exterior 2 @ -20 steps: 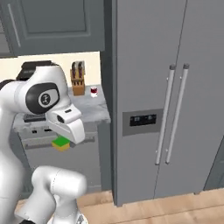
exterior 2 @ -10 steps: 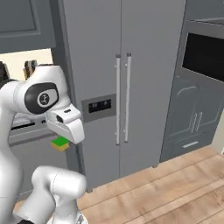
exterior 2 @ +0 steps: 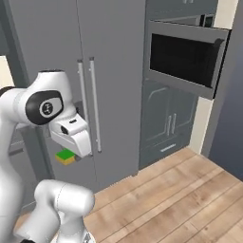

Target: Place the sponge inside the microwave to prepare for sanitizing.

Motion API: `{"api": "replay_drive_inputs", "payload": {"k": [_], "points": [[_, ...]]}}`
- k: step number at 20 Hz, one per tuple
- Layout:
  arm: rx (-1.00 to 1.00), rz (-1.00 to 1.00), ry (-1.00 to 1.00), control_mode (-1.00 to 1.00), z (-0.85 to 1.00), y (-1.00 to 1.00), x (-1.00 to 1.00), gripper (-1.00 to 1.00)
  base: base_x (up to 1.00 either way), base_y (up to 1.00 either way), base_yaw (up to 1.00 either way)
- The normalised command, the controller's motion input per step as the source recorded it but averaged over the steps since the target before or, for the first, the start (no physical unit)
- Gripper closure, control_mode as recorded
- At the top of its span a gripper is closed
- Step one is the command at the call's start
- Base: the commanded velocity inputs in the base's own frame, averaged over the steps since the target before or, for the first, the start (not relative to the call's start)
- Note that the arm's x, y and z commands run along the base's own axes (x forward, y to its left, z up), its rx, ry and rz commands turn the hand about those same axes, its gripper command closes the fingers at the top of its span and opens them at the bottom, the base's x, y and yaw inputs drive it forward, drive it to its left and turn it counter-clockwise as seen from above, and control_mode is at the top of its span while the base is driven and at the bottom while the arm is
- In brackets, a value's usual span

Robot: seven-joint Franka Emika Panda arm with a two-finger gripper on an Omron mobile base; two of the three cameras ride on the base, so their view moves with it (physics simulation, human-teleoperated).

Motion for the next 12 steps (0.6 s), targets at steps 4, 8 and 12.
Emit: {"api": "replay_drive_inputs", "payload": {"k": [4, 8, 12], "points": [[0.00, 0.00, 0.00, 1.00, 0.00, 0.00, 0.00, 1.00, 0.28, -0.73, 0.09], [0.00, 0.00, 0.00, 1.00, 0.00, 0.00, 0.00, 1.00, 0.01, -0.80, 0.20], [0.00, 0.00, 0.00, 1.00, 0.00, 0.00, 0.00, 1.00, -0.02, -0.67, 0.32]]}}
